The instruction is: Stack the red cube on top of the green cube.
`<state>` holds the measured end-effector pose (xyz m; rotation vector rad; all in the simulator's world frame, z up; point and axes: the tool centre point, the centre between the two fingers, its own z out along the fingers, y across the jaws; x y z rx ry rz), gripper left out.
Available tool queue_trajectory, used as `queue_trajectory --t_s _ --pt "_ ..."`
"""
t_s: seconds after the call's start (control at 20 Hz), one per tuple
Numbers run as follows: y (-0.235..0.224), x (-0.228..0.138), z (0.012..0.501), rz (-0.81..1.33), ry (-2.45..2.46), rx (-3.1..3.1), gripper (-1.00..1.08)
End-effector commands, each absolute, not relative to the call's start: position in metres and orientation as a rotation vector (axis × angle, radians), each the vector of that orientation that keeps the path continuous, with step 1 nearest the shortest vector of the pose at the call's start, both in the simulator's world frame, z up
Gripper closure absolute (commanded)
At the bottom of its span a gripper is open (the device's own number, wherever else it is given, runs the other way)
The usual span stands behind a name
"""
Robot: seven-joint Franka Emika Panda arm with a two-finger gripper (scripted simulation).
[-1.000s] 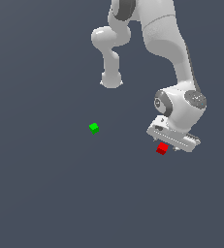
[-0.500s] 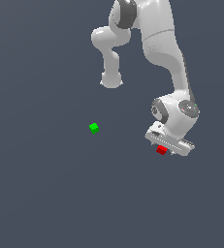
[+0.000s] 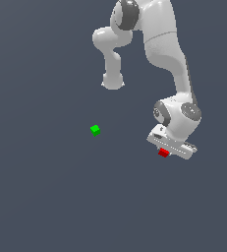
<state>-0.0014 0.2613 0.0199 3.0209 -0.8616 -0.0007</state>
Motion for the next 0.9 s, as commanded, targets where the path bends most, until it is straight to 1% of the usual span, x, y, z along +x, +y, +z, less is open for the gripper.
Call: queue_trajectory --t_s 0.0,0.45,0.85 --pt "0.261 -0.001 0.020 0.000 -0.862 3.021 1.08" --pt "0.261 -0.002 0.031 -0.001 -0.862 3.021 1.08" --pt "0.260 -0.003 0.081 -0.001 -0.862 3.021 1.08"
